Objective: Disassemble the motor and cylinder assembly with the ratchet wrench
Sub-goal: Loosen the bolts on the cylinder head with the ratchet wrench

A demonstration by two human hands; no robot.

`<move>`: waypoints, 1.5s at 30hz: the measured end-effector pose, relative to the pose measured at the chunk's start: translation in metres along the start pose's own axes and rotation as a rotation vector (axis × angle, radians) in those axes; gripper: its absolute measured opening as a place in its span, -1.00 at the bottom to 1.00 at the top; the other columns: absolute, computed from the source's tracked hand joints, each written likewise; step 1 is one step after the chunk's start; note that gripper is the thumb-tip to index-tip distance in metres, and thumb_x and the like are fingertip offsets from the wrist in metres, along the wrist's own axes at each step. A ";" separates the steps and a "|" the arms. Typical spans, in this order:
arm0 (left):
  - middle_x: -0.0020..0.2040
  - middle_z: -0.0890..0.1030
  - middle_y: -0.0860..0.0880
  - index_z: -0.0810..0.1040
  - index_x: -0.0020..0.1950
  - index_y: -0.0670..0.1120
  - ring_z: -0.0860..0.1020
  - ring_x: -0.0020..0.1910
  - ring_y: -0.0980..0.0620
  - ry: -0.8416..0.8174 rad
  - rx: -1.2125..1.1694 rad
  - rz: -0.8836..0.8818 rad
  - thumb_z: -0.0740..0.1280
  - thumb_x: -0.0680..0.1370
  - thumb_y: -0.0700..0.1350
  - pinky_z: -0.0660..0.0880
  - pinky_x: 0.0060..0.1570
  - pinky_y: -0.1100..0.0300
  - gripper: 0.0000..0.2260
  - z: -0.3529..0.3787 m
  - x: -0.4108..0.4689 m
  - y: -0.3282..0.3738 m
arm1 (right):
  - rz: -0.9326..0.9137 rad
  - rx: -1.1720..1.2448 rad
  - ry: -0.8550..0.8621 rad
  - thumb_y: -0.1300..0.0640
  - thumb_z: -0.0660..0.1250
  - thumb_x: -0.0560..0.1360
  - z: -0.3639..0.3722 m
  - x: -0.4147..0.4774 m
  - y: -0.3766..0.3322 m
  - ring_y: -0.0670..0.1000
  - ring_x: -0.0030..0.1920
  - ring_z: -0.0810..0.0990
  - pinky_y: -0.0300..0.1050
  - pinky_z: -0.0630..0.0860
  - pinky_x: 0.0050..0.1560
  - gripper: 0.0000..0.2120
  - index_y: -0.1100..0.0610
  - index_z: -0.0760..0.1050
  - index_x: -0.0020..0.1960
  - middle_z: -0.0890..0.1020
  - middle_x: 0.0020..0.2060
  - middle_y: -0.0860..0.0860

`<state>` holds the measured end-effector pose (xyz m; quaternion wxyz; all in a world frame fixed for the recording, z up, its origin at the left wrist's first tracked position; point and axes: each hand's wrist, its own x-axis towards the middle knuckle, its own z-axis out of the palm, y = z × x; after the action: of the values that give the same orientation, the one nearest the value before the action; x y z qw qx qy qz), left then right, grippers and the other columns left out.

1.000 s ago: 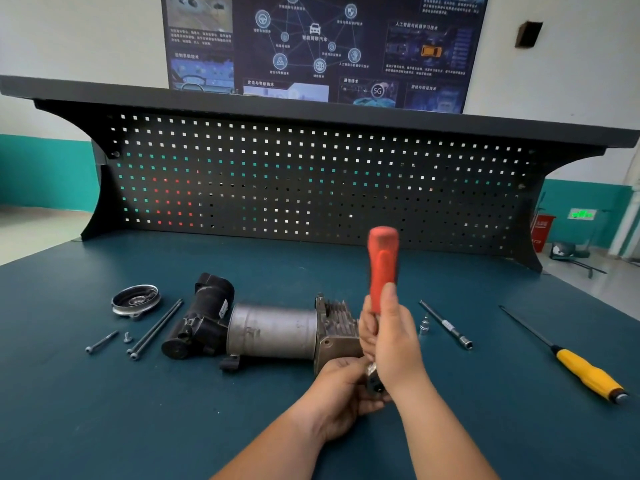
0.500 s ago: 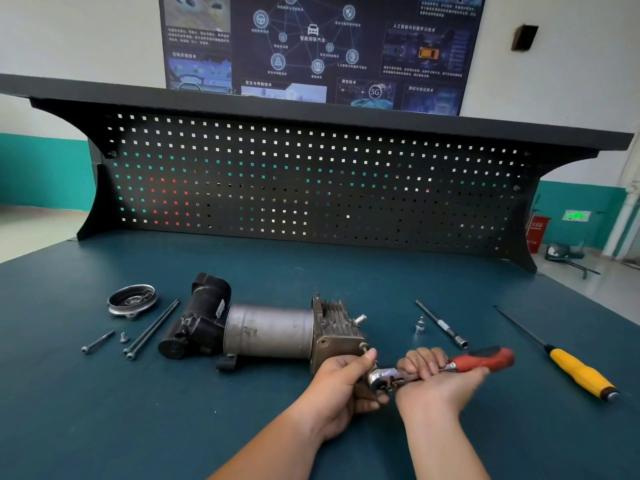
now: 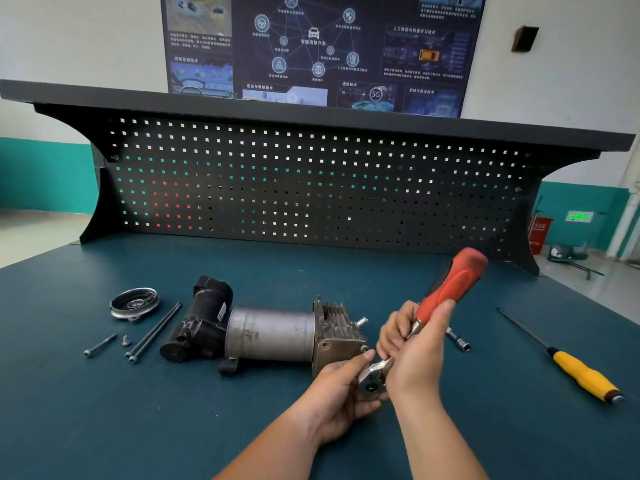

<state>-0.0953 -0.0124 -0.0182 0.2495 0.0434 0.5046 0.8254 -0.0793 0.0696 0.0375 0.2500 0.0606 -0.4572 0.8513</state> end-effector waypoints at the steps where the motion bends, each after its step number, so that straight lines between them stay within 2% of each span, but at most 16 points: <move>1: -0.34 0.65 -0.07 0.70 -0.35 -0.08 0.61 -0.47 0.06 -0.010 0.005 -0.004 0.40 0.34 0.01 0.51 -0.55 0.30 -0.81 0.000 0.000 0.000 | -0.004 -0.010 -0.009 -0.44 0.04 0.31 -0.001 0.000 -0.001 -0.08 -0.61 0.10 -0.26 0.12 -0.59 -0.46 0.01 0.20 -0.54 0.17 -0.61 -0.06; 3: -0.34 0.65 -0.06 0.70 -0.34 -0.09 0.61 -0.46 0.06 -0.026 0.010 -0.020 0.39 0.34 0.00 0.52 -0.54 0.29 -0.81 0.000 -0.001 0.001 | -0.014 -0.032 -0.032 -0.48 0.09 0.24 -0.002 -0.002 -0.002 -0.09 -0.61 0.11 -0.27 0.13 -0.60 -0.44 0.00 0.20 -0.54 0.18 -0.61 -0.06; 5: -0.34 0.65 -0.06 0.66 -0.23 -0.13 0.62 -0.43 0.06 -0.038 0.006 -0.033 0.36 0.41 -0.07 0.55 -0.47 0.28 -0.84 -0.002 -0.001 0.001 | -0.039 -0.100 -0.077 -0.48 0.10 0.31 0.000 -0.005 0.000 -0.11 -0.62 0.13 -0.27 0.09 -0.59 -0.42 0.01 0.21 -0.53 0.19 -0.62 -0.07; 8: -0.28 0.65 -0.02 0.59 -0.06 -0.13 0.62 -0.35 0.08 -0.046 0.009 -0.011 0.25 0.56 -0.16 0.56 -0.31 0.25 -0.87 -0.005 0.000 -0.001 | -0.076 -0.214 -0.143 -0.43 0.10 0.29 0.005 -0.007 0.002 -0.11 -0.60 0.13 -0.14 -0.01 -0.51 -0.43 0.08 0.17 -0.46 0.19 -0.60 -0.07; 11: -0.28 0.64 -0.03 0.61 -0.10 -0.13 0.62 -0.35 0.07 -0.045 0.031 0.009 0.22 0.57 -0.19 0.55 -0.29 0.25 -0.83 -0.007 0.002 -0.003 | -0.047 -0.287 -0.197 -0.39 0.09 0.34 0.007 -0.002 0.002 -0.13 -0.60 0.12 -0.24 0.03 -0.55 -0.45 0.10 0.16 -0.43 0.19 -0.60 -0.08; 13: -0.29 0.63 -0.05 0.63 -0.15 -0.15 0.62 -0.34 0.06 -0.051 0.042 0.013 0.20 0.55 -0.25 0.56 -0.27 0.23 -0.79 -0.007 0.003 -0.003 | -0.059 -0.432 -0.284 -0.49 0.12 0.29 0.009 -0.001 0.004 -0.15 -0.58 0.14 -0.27 0.09 -0.54 -0.44 0.01 0.22 -0.47 0.22 -0.60 -0.15; 16: -0.25 0.63 -0.10 0.67 -0.23 -0.16 0.62 -0.29 0.01 -0.046 0.029 0.021 0.17 0.53 -0.28 0.59 -0.24 0.18 -0.71 -0.007 0.003 -0.003 | -0.090 -0.620 -0.410 -0.51 0.12 0.29 0.015 0.000 0.010 -0.16 -0.53 0.17 -0.16 0.12 -0.43 -0.45 -0.04 0.29 -0.53 0.23 -0.60 -0.17; 20: -0.18 0.63 -0.13 0.66 -0.18 -0.14 0.63 -0.21 -0.03 -0.062 0.020 0.029 0.17 0.57 -0.22 0.59 -0.24 0.15 -0.72 -0.006 0.002 -0.003 | -0.128 -0.737 -0.492 -0.53 0.07 0.32 0.015 0.000 0.014 -0.07 -0.46 0.19 -0.03 0.12 -0.38 -0.41 0.00 0.24 -0.47 0.22 -0.55 -0.11; 27: -0.15 0.66 -0.14 0.63 -0.11 -0.15 0.66 -0.18 -0.03 -0.073 0.013 0.047 0.18 0.60 -0.22 0.60 -0.21 0.13 -0.76 -0.004 -0.002 -0.002 | -0.136 -0.743 -0.587 -0.57 0.09 0.29 0.011 -0.003 0.012 -0.10 -0.46 0.20 -0.09 0.13 -0.38 -0.39 0.00 0.22 -0.42 0.25 -0.55 -0.14; 30: -0.21 0.64 -0.14 0.61 -0.12 -0.17 0.64 -0.23 -0.02 -0.053 0.047 0.054 0.17 0.57 -0.30 0.60 -0.24 0.14 -0.77 -0.004 -0.001 -0.003 | -0.098 -0.558 -0.484 -0.62 0.16 0.19 0.005 -0.006 0.013 -0.14 -0.51 0.17 -0.18 0.10 -0.46 -0.30 0.06 0.23 -0.41 0.23 -0.57 -0.13; 32: -0.33 0.62 -0.08 0.56 -0.19 -0.16 0.61 -0.37 0.06 -0.038 0.066 0.055 0.17 0.55 -0.35 0.58 -0.36 0.19 -0.77 -0.004 -0.001 -0.003 | -0.050 -0.360 -0.365 -0.63 0.21 0.11 0.001 -0.007 0.009 -0.16 -0.58 0.14 -0.27 0.06 -0.53 -0.27 0.07 0.23 -0.45 0.22 -0.60 -0.12; 34: -0.39 0.60 -0.04 0.52 -0.22 -0.15 0.57 -0.45 0.10 -0.028 0.086 0.059 0.25 0.52 -0.29 0.54 -0.46 0.24 -0.86 -0.003 -0.001 -0.002 | -0.012 -0.162 -0.221 -0.63 0.22 0.09 -0.005 -0.006 0.004 -0.15 -0.62 0.12 -0.29 0.04 -0.56 -0.32 0.01 0.25 -0.51 0.20 -0.61 -0.11; 38: -0.36 0.63 -0.08 0.52 -0.22 -0.16 0.61 -0.45 0.06 -0.029 0.073 0.056 0.33 0.47 -0.12 0.51 -0.52 0.27 -0.87 -0.002 -0.001 -0.002 | 0.092 0.192 0.165 -0.49 -0.06 0.42 -0.025 0.002 0.002 -0.09 -0.63 0.09 -0.34 0.06 -0.59 -0.35 0.00 0.19 -0.57 0.15 -0.63 -0.09; 40: -0.35 0.63 -0.10 0.55 -0.26 -0.15 0.62 -0.44 0.03 -0.036 0.076 0.052 0.36 0.40 -0.08 0.50 -0.53 0.27 -0.86 -0.001 -0.001 -0.002 | 0.141 0.320 0.317 -0.46 -0.12 0.47 -0.034 0.004 0.004 -0.05 -0.63 0.08 -0.32 0.04 -0.60 -0.32 0.02 0.16 -0.58 0.13 -0.63 -0.07; 43: -0.35 0.63 -0.12 0.57 -0.30 -0.14 0.62 -0.45 0.01 -0.034 0.063 0.047 0.38 0.35 -0.07 0.50 -0.54 0.28 -0.86 -0.001 -0.003 -0.002 | 0.157 0.375 0.421 -0.47 -0.11 0.47 -0.037 0.002 0.008 -0.04 -0.63 0.08 -0.31 0.04 -0.60 -0.32 0.03 0.14 -0.57 0.13 -0.62 -0.06; 45: -0.36 0.63 -0.11 0.57 -0.30 -0.14 0.62 -0.45 0.02 -0.028 0.053 0.044 0.38 0.35 -0.07 0.50 -0.54 0.28 -0.86 -0.001 -0.003 -0.001 | 0.135 0.354 0.409 -0.46 -0.11 0.48 -0.032 0.001 0.009 -0.04 -0.63 0.09 -0.31 0.06 -0.61 -0.32 0.02 0.15 -0.57 0.14 -0.61 -0.06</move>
<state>-0.0925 -0.0147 -0.0186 0.2369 0.0727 0.5216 0.8164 -0.0802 0.0920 0.0128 0.2655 -0.1005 -0.2444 0.9272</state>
